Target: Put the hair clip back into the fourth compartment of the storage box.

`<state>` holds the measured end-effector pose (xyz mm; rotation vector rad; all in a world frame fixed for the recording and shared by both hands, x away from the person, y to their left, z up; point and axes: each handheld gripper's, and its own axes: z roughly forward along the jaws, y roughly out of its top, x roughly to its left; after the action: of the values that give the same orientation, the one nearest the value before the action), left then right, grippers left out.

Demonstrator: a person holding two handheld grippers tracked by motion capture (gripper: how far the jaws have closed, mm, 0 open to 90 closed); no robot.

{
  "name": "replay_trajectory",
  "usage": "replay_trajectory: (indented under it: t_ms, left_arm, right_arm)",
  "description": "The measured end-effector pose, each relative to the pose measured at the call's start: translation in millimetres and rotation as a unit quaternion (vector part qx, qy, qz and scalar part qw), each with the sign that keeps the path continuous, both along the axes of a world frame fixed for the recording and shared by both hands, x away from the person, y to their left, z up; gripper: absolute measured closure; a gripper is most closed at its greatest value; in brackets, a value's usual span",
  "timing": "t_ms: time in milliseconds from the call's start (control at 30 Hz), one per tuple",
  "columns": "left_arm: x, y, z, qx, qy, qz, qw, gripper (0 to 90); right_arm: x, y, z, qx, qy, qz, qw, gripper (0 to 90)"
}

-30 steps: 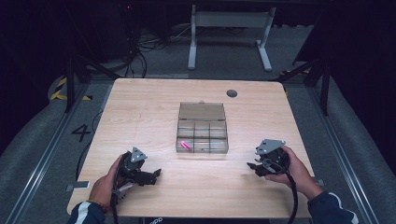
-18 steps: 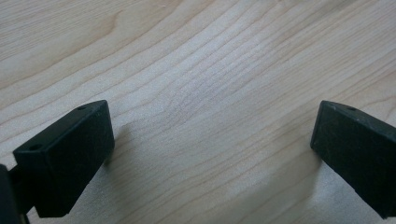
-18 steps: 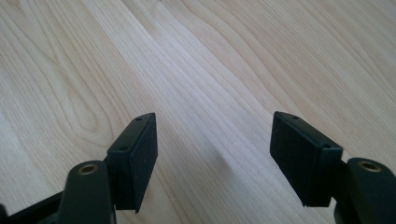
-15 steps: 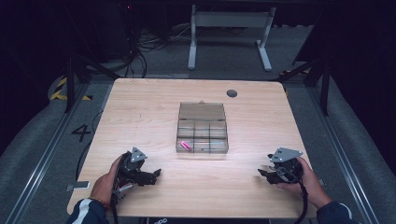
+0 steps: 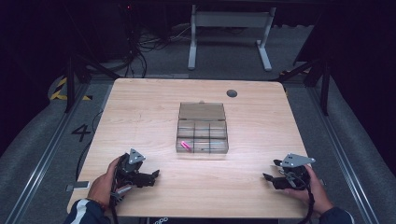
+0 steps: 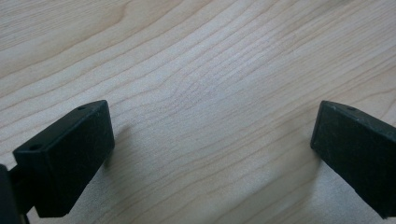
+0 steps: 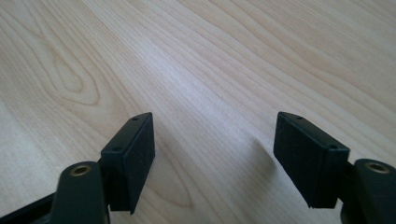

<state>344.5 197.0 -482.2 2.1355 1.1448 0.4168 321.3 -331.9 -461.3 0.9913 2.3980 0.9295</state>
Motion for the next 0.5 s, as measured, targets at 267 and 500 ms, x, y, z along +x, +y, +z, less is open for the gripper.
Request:
replay_trajectory:
  t_ms: [267,500]
  left_arm:
    - [0.0,0.1,0.1,0.000,0.000,0.000,1.0000,0.1]
    - [0.0,0.1,0.1,0.001,0.000,-0.001,1.0000,0.1]
  right_arm:
    - [-3.4,-11.6,-7.9,0.042,-0.002,-0.019,0.9990,22.8]
    - [-2.2,-11.9,-7.9,0.041,0.001,-0.018,0.9990,21.2]
